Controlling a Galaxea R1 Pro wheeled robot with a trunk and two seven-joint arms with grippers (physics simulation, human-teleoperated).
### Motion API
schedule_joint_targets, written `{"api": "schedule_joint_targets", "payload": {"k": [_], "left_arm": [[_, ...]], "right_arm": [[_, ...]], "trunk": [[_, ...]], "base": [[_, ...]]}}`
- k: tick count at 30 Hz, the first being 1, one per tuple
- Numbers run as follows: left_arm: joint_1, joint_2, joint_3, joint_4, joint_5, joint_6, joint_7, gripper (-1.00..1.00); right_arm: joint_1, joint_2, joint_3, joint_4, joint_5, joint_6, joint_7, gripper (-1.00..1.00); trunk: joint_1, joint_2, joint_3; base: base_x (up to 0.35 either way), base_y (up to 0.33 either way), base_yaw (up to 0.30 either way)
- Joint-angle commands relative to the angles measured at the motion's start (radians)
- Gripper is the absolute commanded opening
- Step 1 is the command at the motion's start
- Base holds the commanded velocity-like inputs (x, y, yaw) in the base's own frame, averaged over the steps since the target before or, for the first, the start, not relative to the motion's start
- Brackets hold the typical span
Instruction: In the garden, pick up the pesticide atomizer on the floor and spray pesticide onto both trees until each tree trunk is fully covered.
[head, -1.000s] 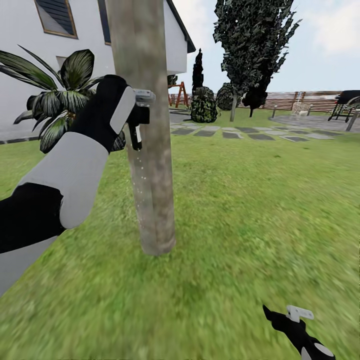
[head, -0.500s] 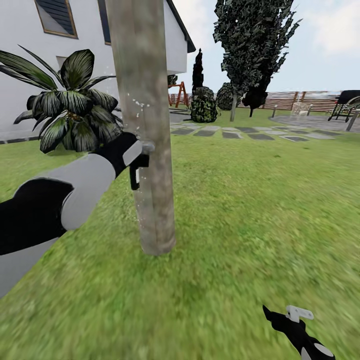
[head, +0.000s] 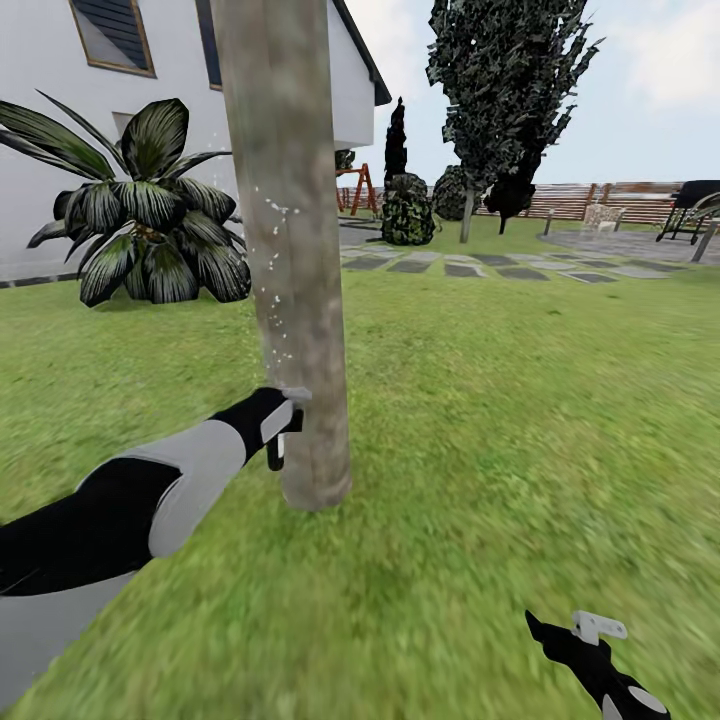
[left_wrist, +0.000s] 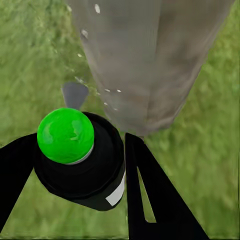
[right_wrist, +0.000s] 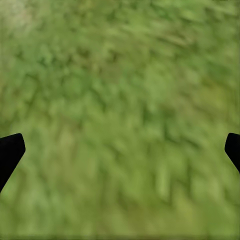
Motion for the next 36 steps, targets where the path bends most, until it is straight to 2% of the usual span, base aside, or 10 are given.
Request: {"api": "schedule_joint_targets", "payload": {"k": [1, 5, 13, 15, 17, 19, 22, 25, 30, 36], "left_arm": [[0.021, 0.000, -0.008, -0.001, -0.004, -0.009, 0.000, -1.00], [0.086, -0.001, -0.009, -0.001, -0.004, -0.054, 0.000, -1.00], [0.161, 0.001, -0.008, -0.001, -0.006, -0.063, 0.001, -1.00], [0.198, 0.002, -0.008, -0.002, -0.009, -0.065, 0.001, -1.00], [0.207, 0.004, -0.007, -0.002, -0.010, -0.072, 0.001, -1.00], [0.219, 0.011, -0.007, -0.001, -0.008, -0.115, 0.002, -1.00], [0.264, 0.016, -0.008, -0.002, -0.005, -0.172, 0.001, -1.00], [0.273, 0.015, -0.008, -0.003, -0.005, -0.196, 0.002, -1.00], [0.275, 0.014, -0.008, -0.002, -0.004, -0.200, 0.001, -1.00], [0.275, 0.014, -0.008, -0.001, -0.004, -0.200, 0.001, -1.00]], "right_arm": [[0.000, 0.000, 0.000, 0.001, 0.000, 0.000, 0.000, 1.00], [0.000, 0.000, 0.000, 0.001, 0.000, 0.000, 0.000, 1.00], [0.000, 0.000, 0.001, 0.002, 0.000, 0.000, 0.000, 1.00], [0.000, 0.000, 0.001, 0.001, 0.000, 0.000, -0.001, 1.00], [0.000, 0.000, 0.001, 0.001, 0.000, 0.000, -0.001, 1.00], [0.000, 0.000, -0.002, -0.004, -0.001, 0.000, -0.001, 1.00], [0.000, -0.003, -0.005, -0.007, -0.003, 0.000, 0.000, 1.00], [0.000, -0.001, -0.003, -0.008, -0.002, 0.000, 0.000, 1.00], [0.000, 0.000, -0.002, -0.008, -0.002, 0.000, 0.000, 1.00], [0.000, 0.000, -0.002, -0.008, -0.002, 0.000, 0.000, 1.00]], "trunk": [[0.000, 0.000, 0.000], [0.000, 0.000, 0.000], [0.000, 0.000, 0.000], [0.000, 0.000, 0.000], [0.000, 0.000, 0.000], [0.000, 0.000, 0.000], [0.000, 0.000, 0.000], [0.000, 0.000, 0.000], [0.000, 0.000, 0.000], [0.000, 0.000, 0.000]], "base": [[0.000, 0.000, 0.000], [0.000, 0.000, 0.000], [0.000, 0.000, 0.000], [0.000, 0.000, 0.000], [0.000, 0.000, 0.000], [0.000, 0.000, 0.000], [0.000, 0.000, 0.037], [0.000, -0.091, 0.235], [0.000, -0.282, 0.266], [0.000, -0.306, 0.087]]}}
